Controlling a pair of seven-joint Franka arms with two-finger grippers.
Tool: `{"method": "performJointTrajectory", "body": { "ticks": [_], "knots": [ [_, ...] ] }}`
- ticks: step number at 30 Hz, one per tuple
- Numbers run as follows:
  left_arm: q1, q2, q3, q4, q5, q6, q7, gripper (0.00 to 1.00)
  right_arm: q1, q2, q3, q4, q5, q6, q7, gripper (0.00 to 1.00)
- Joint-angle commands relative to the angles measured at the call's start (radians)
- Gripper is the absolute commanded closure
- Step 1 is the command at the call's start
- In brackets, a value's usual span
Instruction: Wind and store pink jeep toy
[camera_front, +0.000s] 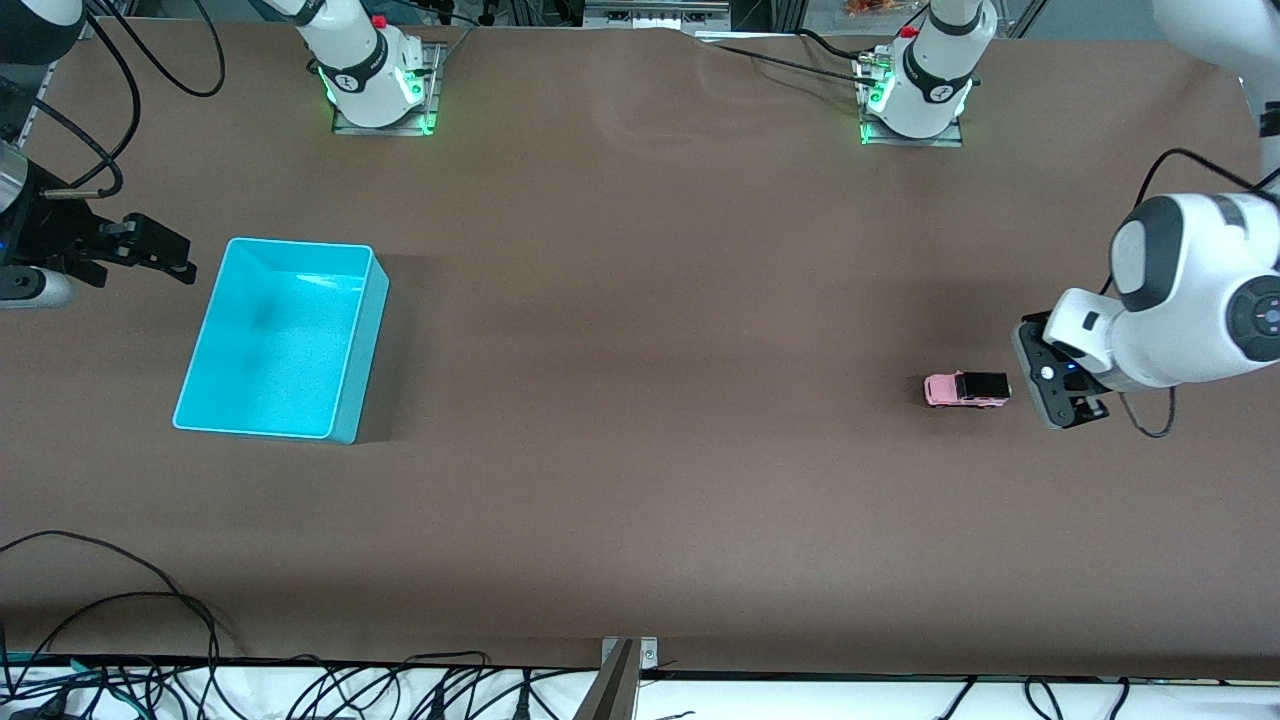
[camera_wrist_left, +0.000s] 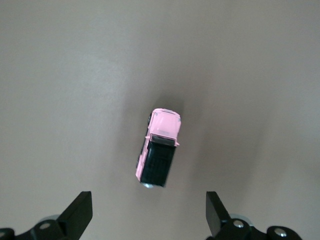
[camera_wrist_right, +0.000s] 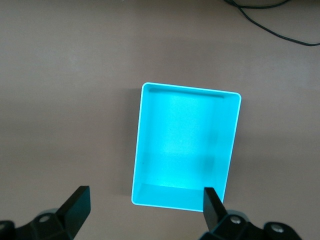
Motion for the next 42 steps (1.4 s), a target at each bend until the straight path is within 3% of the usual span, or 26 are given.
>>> {"method": "performJointTrajectory", "body": {
  "ticks": [1,9,20,39,42],
  "knots": [
    [0.019,-0.015,-0.005,-0.116,0.018,0.144,0.161,0.00,0.001,0.002,0.001,0.022,0.000,-0.022,-0.006,0.00],
    [0.030,-0.017,-0.005,-0.254,0.038,0.354,0.234,0.00,0.001,0.002,0.001,0.022,0.000,-0.022,-0.006,0.00],
    [0.030,-0.002,-0.007,-0.358,0.093,0.553,0.237,0.00,0.001,0.002,0.003,0.022,0.000,-0.022,-0.006,0.00],
    [0.044,0.100,-0.008,-0.369,0.090,0.650,0.235,0.00,0.001,0.002,0.001,0.022,0.000,-0.022,-0.006,0.00],
    [0.044,0.101,-0.008,-0.369,0.090,0.650,0.235,0.11,0.001,0.002,0.001,0.022,0.000,-0.022,-0.006,0.00]
  ]
}}
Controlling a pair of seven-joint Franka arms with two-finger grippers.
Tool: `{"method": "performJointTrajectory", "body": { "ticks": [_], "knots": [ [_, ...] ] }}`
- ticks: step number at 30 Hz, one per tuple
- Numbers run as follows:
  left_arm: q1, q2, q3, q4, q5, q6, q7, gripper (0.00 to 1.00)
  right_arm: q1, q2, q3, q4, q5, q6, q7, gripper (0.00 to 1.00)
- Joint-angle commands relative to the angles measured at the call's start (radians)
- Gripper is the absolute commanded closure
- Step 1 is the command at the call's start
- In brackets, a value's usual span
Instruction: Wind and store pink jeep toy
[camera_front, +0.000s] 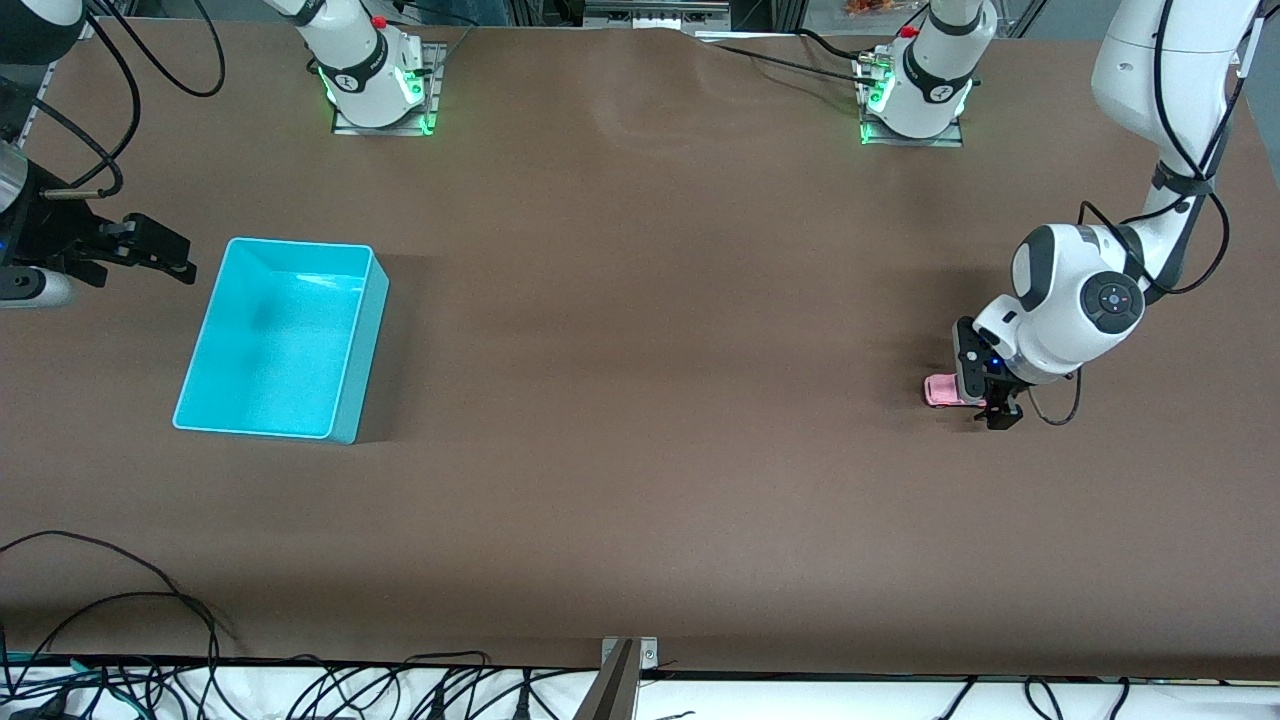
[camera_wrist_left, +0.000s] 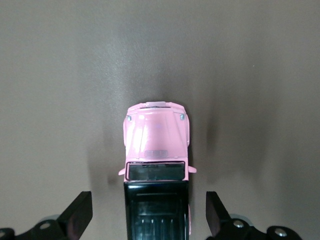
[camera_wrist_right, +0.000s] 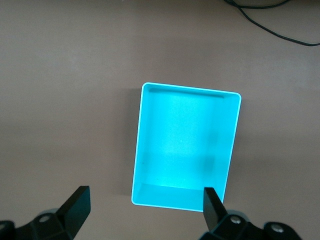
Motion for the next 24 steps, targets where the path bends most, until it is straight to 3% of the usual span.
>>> {"method": "performJointTrajectory", "body": {
  "ticks": [1,3,7,16,24],
  "knots": [
    [0.014,0.006,-0.007,-0.002,0.021,0.016,0.022,0.24,0.001,0.002,0.001,0.022,0.000,-0.022,-0.006,0.00],
    [0.013,0.009,-0.007,-0.002,0.020,0.016,0.022,0.50,0.001,0.002,0.001,0.022,0.000,-0.022,-0.006,0.00],
    [0.013,0.009,-0.007,0.000,0.021,0.014,0.022,0.77,0.001,0.004,0.001,0.022,0.000,-0.022,-0.006,0.00],
    [0.013,0.010,-0.008,0.001,0.021,0.014,0.023,0.90,0.001,0.002,0.001,0.022,0.000,-0.022,-0.006,0.00],
    [0.013,0.010,-0.008,0.000,0.021,0.012,0.023,0.90,0.001,0.002,0.001,0.022,0.000,-0.022,-0.006,0.00]
  ]
}}
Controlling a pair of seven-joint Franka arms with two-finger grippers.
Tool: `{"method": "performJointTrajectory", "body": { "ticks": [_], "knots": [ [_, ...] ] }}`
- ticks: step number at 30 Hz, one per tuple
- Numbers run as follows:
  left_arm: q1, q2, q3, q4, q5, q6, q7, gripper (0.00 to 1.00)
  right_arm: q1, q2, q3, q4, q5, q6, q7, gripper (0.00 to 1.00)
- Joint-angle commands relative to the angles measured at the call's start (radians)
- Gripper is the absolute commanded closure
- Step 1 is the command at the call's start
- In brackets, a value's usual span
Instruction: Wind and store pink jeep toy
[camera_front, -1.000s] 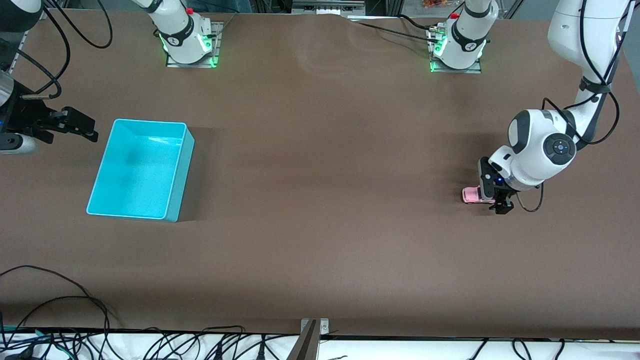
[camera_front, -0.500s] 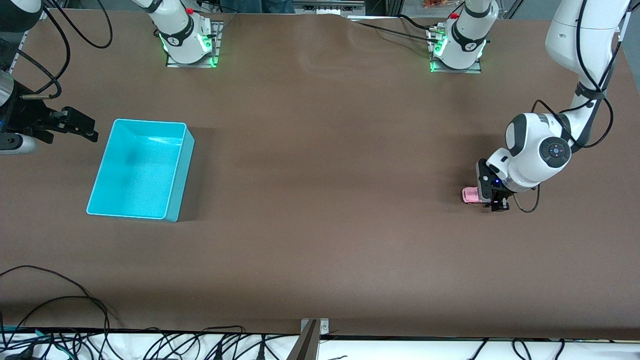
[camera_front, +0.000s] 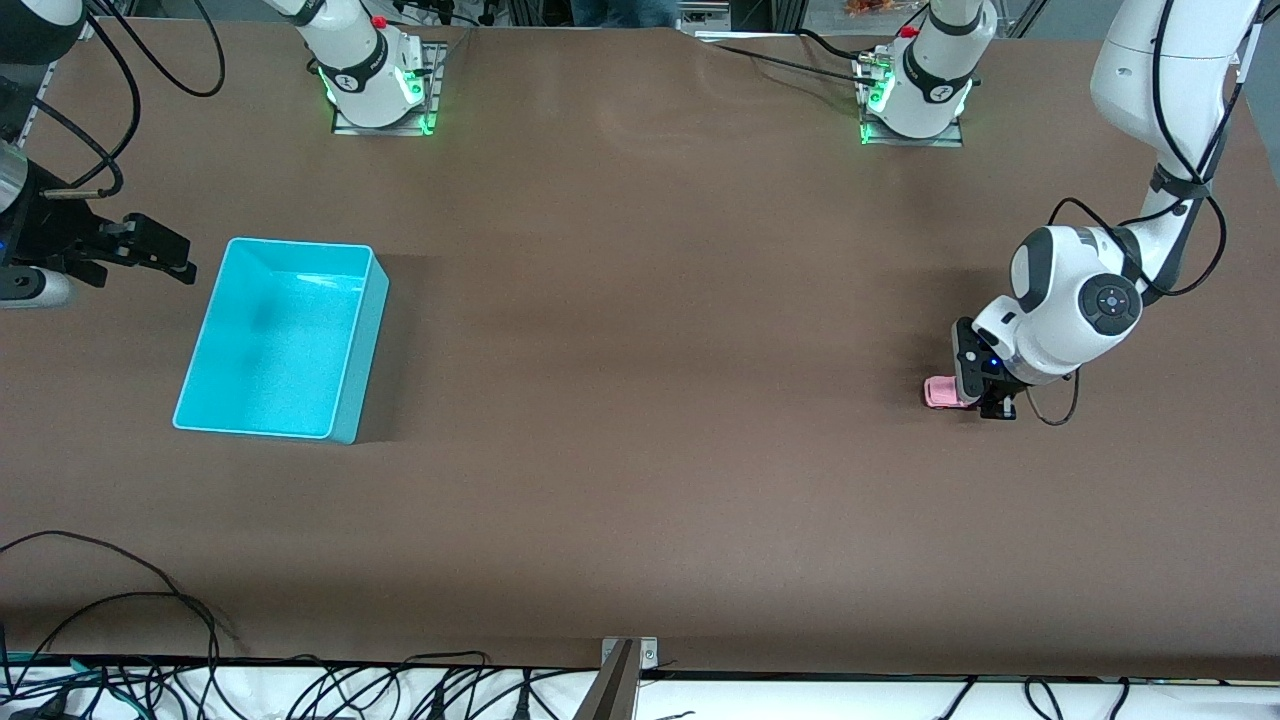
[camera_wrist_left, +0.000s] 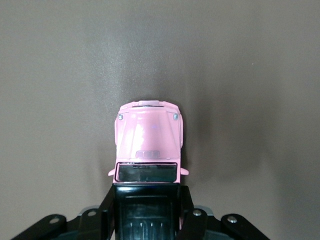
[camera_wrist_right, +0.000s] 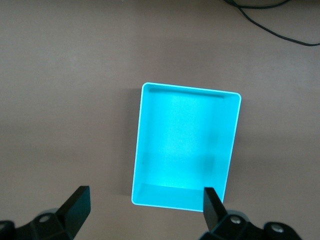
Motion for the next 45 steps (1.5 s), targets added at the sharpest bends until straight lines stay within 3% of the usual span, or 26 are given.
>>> {"method": "performJointTrajectory", "body": {
  "ticks": [1,15,26,45],
  "knots": [
    [0.009,0.004,-0.007,0.000,0.021,0.008,0.015,0.90,0.001,0.004,0.001,0.022,0.000,-0.022,-0.006,0.00],
    [0.049,0.035,-0.004,0.021,0.021,-0.023,0.081,0.90,0.001,0.002,0.001,0.022,0.000,-0.022,-0.006,0.00],
    [0.170,0.084,-0.004,0.049,0.023,-0.021,0.133,0.91,0.001,0.002,0.001,0.022,0.000,-0.022,-0.006,0.00],
    [0.317,0.085,-0.004,0.070,0.021,-0.023,0.296,0.92,0.001,0.004,0.001,0.022,0.000,-0.022,-0.006,0.00]
  ]
}}
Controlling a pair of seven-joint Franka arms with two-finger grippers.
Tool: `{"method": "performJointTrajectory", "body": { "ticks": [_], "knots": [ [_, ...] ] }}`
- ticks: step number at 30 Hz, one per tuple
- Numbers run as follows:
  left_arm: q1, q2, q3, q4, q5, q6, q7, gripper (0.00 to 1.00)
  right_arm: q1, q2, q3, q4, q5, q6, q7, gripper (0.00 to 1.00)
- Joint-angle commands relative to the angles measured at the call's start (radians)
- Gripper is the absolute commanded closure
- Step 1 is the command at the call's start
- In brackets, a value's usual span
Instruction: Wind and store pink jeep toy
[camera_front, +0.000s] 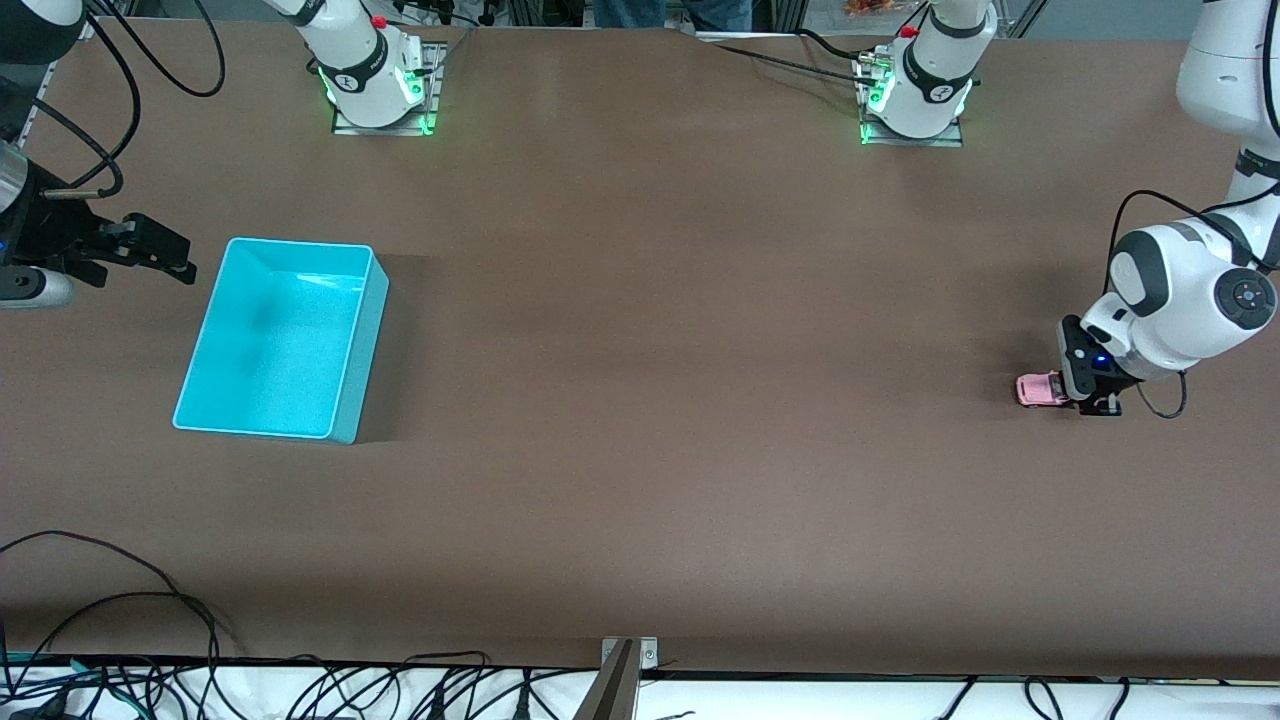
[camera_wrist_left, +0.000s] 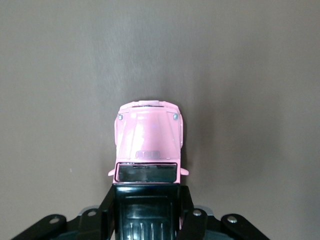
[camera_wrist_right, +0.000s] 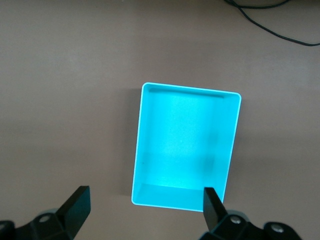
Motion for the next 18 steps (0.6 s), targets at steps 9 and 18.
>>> {"method": "performJointTrajectory", "body": {
  "ticks": [9,18],
  "knots": [
    [0.083,0.045,-0.005,0.004,0.021,-0.016,0.092,0.94,0.001,0.002,0.003,0.022,0.000,-0.022,-0.006,0.00],
    [0.096,0.045,-0.005,0.006,0.021,-0.016,0.120,0.94,0.001,0.002,0.003,0.022,0.000,-0.022,-0.004,0.00]
  ]
}}
